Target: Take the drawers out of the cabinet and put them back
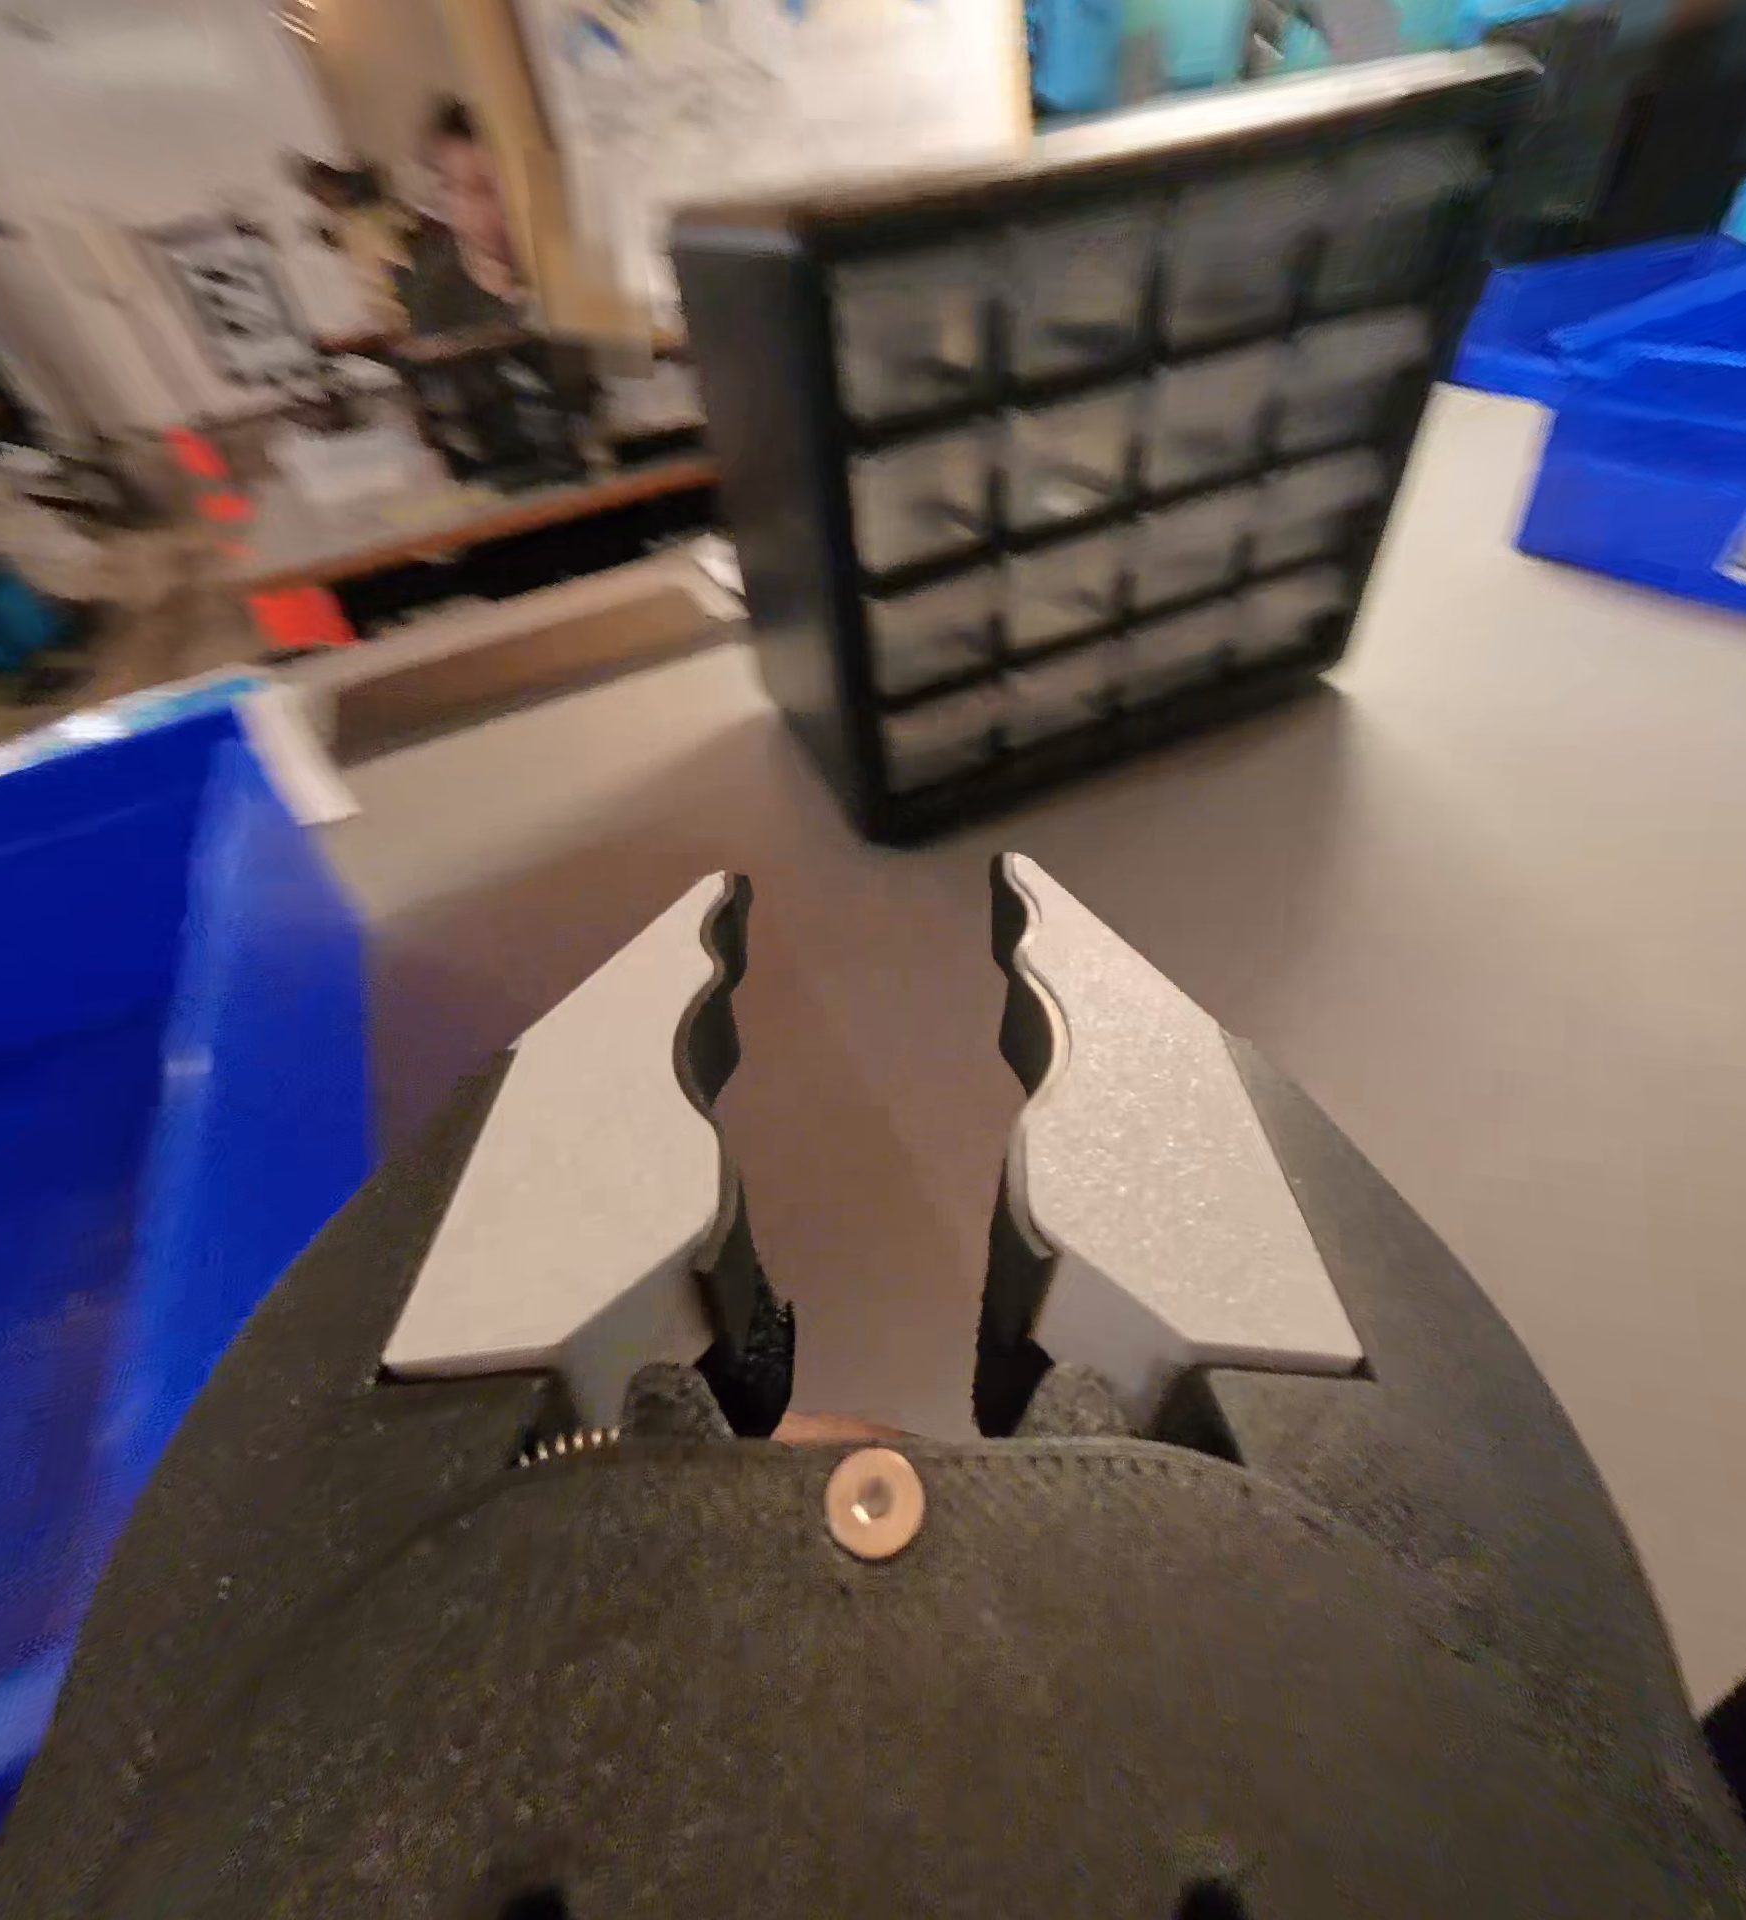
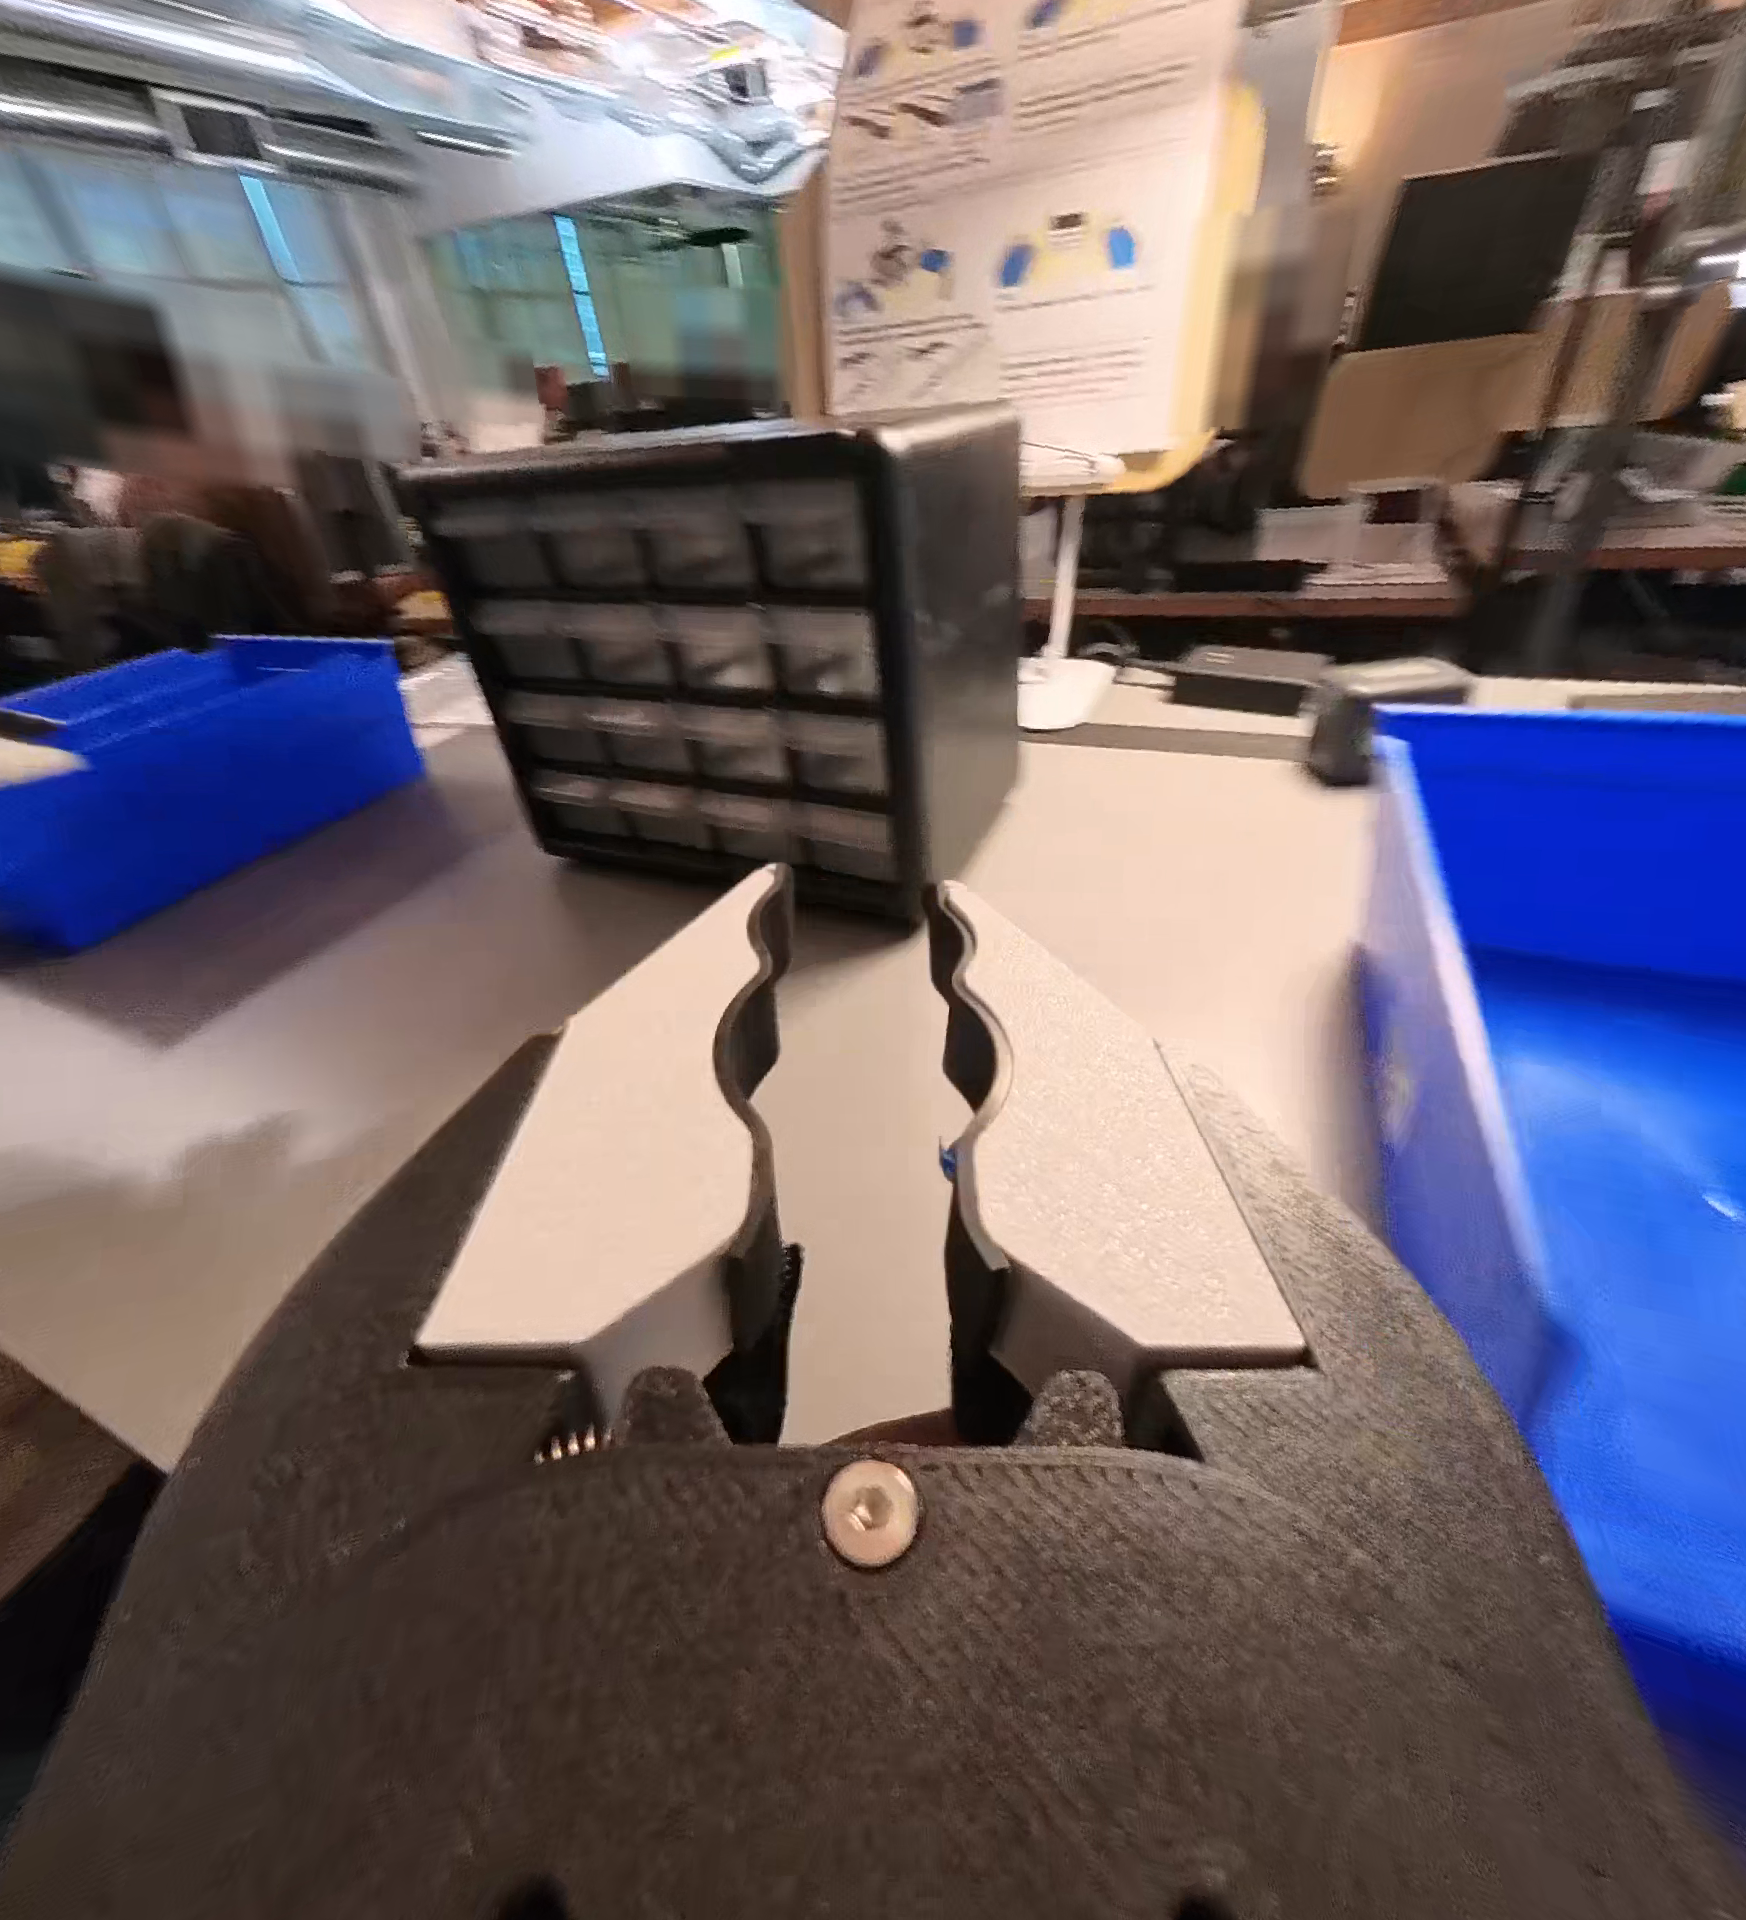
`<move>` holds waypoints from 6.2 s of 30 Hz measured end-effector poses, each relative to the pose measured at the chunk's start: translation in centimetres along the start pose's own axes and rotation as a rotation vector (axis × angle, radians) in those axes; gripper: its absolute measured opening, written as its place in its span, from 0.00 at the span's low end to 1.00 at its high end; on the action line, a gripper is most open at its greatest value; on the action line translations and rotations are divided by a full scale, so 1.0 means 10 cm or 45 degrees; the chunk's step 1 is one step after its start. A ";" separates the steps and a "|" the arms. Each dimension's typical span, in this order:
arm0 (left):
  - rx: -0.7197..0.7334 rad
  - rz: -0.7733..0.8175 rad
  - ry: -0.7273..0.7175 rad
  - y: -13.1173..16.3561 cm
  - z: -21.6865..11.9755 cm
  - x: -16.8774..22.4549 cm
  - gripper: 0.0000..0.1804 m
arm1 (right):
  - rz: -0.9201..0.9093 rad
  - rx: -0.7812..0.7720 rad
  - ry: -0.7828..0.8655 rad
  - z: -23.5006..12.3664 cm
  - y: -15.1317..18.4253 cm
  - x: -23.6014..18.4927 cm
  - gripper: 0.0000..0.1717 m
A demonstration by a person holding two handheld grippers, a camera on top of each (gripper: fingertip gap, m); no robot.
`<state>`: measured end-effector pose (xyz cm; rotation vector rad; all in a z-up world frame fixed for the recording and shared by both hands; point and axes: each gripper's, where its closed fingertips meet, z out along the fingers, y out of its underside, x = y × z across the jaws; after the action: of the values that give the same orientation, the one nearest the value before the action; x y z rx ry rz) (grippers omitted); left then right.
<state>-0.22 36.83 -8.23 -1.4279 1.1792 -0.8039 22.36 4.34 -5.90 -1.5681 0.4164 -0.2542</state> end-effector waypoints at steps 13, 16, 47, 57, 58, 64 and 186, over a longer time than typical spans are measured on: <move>0.007 -0.067 0.429 0.18 1.12 0.90 0.30 | 0.164 0.044 -0.467 1.65 -0.06 -0.59 0.16; -0.019 -0.075 0.493 0.21 1.08 0.95 0.32 | 0.182 0.037 -0.468 1.80 0.10 -0.54 0.16; -0.232 0.639 0.687 -1.16 1.93 0.31 0.45 | 0.390 -0.076 -0.424 1.89 0.47 -0.37 0.16; -0.215 0.579 0.689 -1.17 1.98 0.25 0.45 | 0.400 -0.088 -0.432 2.02 0.50 -0.57 0.16; -0.218 0.570 0.690 -1.17 1.98 0.25 0.45 | 0.397 -0.088 -0.430 2.02 0.50 -0.58 0.16; -0.218 0.554 0.692 -1.16 1.98 0.25 0.46 | 0.390 -0.098 -0.371 2.10 0.49 -0.55 0.16; -0.190 0.570 0.718 -1.16 1.97 0.25 0.45 | -0.221 -1.402 0.483 0.27 1.04 2.55 0.24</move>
<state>21.57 39.80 -1.31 -1.0073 1.9412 -0.8309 45.49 -3.73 -18.78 -2.6547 0.7939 -0.5101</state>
